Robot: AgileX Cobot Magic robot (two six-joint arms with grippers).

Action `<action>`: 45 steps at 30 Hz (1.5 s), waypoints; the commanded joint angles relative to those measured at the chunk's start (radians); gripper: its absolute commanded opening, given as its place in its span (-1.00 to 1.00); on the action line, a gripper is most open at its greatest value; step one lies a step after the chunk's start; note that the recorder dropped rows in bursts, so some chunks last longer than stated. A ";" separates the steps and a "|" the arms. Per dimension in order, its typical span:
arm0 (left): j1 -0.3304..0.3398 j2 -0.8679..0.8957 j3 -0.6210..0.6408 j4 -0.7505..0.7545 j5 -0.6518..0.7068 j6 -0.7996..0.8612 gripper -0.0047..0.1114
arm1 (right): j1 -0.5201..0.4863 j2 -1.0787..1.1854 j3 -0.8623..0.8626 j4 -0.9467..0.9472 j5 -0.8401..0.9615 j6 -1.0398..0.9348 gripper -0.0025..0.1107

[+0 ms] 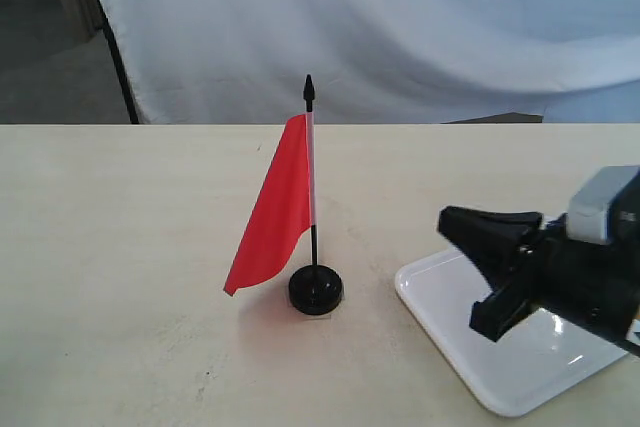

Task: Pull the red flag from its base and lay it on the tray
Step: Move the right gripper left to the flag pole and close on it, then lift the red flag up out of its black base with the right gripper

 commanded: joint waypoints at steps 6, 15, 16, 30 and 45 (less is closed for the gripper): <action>-0.004 -0.003 0.002 0.004 -0.005 -0.006 -0.92 | 0.127 0.474 -0.310 -0.234 -0.046 -0.012 -0.96; -0.004 -0.003 0.002 0.004 -0.005 -0.006 -0.92 | 0.130 0.507 -0.367 -0.243 -0.046 0.035 -0.87; -0.004 -0.003 0.002 0.004 -0.005 -0.006 -0.92 | 0.130 0.507 -0.367 -0.233 -0.046 0.035 -0.76; -0.004 -0.003 0.002 0.004 -0.005 -0.006 -0.92 | 0.236 0.510 -0.476 -0.140 0.123 0.006 0.10; -0.004 -0.003 0.002 0.004 -0.005 -0.006 -0.92 | 0.327 0.566 -0.644 -0.149 0.204 0.098 -0.62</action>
